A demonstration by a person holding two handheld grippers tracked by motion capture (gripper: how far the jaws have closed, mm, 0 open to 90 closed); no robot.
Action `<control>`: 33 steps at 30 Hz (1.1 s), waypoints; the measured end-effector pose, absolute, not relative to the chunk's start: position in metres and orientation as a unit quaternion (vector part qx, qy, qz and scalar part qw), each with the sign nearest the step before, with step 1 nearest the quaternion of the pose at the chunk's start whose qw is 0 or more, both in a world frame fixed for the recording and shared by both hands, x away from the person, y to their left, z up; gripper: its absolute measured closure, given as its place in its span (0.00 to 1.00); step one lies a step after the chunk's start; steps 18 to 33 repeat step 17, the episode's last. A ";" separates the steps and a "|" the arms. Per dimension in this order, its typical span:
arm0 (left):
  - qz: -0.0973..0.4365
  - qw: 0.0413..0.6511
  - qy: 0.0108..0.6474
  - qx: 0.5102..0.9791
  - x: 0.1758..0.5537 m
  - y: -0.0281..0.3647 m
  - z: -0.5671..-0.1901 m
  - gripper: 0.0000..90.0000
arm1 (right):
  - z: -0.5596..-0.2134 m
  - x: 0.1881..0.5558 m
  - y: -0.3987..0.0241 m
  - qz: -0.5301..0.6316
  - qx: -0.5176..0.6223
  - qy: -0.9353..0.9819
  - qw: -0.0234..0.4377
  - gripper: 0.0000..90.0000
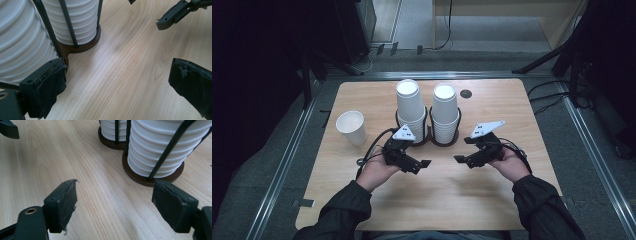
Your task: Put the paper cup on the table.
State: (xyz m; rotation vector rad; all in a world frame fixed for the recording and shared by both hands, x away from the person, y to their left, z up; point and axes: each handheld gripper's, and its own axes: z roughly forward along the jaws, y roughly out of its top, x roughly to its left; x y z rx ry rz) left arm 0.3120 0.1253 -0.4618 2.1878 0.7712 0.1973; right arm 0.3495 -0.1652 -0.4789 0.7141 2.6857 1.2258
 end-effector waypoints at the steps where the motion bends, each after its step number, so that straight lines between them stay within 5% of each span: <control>1: 0.077 0.395 0.304 0.864 0.312 0.125 -0.462 0.02 | -0.479 0.349 -0.165 0.403 0.234 0.883 0.052 0.22; 33: 0.083 0.400 0.298 0.863 0.313 0.127 -0.461 0.06 | -0.479 0.350 -0.166 0.402 0.232 0.884 0.054 0.22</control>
